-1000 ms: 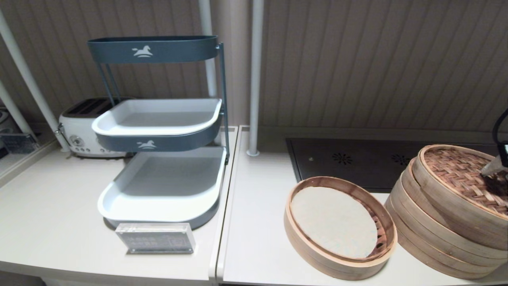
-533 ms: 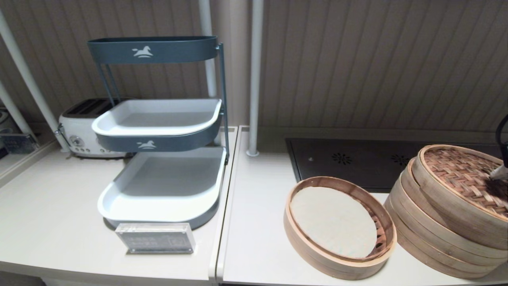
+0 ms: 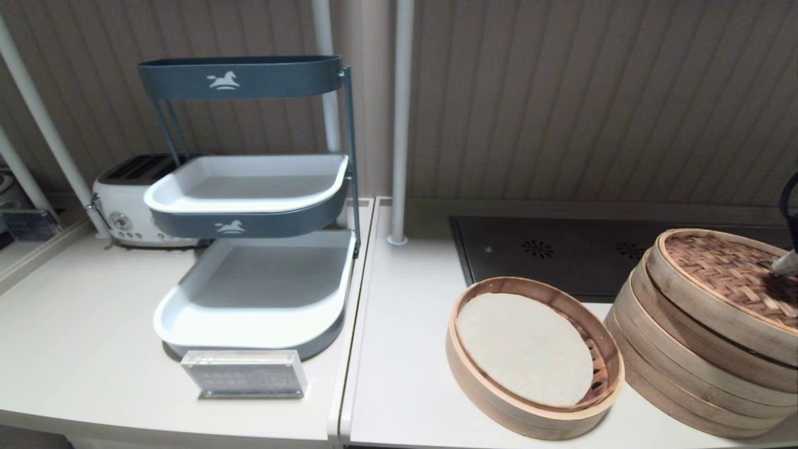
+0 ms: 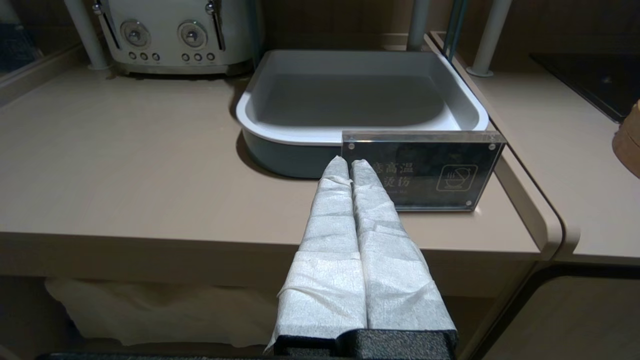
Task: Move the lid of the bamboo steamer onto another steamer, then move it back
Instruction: Pick up the steamer
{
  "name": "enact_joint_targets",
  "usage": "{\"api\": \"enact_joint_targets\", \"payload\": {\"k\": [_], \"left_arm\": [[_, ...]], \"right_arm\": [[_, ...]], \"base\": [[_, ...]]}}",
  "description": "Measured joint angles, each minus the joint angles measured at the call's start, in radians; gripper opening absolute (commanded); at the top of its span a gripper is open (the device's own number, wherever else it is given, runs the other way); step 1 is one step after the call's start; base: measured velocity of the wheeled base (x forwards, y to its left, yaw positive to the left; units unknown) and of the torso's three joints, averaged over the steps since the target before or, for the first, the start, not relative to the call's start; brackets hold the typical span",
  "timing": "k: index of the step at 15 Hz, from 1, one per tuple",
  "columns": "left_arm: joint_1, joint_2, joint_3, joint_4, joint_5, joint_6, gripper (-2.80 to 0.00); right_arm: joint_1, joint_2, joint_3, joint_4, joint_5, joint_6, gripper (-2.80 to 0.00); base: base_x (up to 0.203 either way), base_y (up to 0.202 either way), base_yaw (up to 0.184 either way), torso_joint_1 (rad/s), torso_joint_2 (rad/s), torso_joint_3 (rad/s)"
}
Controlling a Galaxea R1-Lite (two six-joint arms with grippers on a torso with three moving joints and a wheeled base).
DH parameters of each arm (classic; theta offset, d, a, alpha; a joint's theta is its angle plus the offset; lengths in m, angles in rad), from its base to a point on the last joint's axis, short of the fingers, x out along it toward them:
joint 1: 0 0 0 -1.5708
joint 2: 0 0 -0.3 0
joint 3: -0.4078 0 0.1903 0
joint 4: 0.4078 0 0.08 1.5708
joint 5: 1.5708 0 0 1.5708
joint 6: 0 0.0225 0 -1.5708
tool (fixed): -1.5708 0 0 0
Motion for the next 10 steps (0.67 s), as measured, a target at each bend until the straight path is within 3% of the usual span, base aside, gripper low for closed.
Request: {"api": "enact_joint_targets", "payload": {"k": [10], "left_arm": [[0.0,0.0,0.0,0.0,0.0,0.0,-2.8]], "right_arm": [[0.007,-0.037,-0.034,-0.006,0.0,0.002,-2.8]], "base": [[0.0,0.0,0.0,0.0,0.0,0.0]]}}
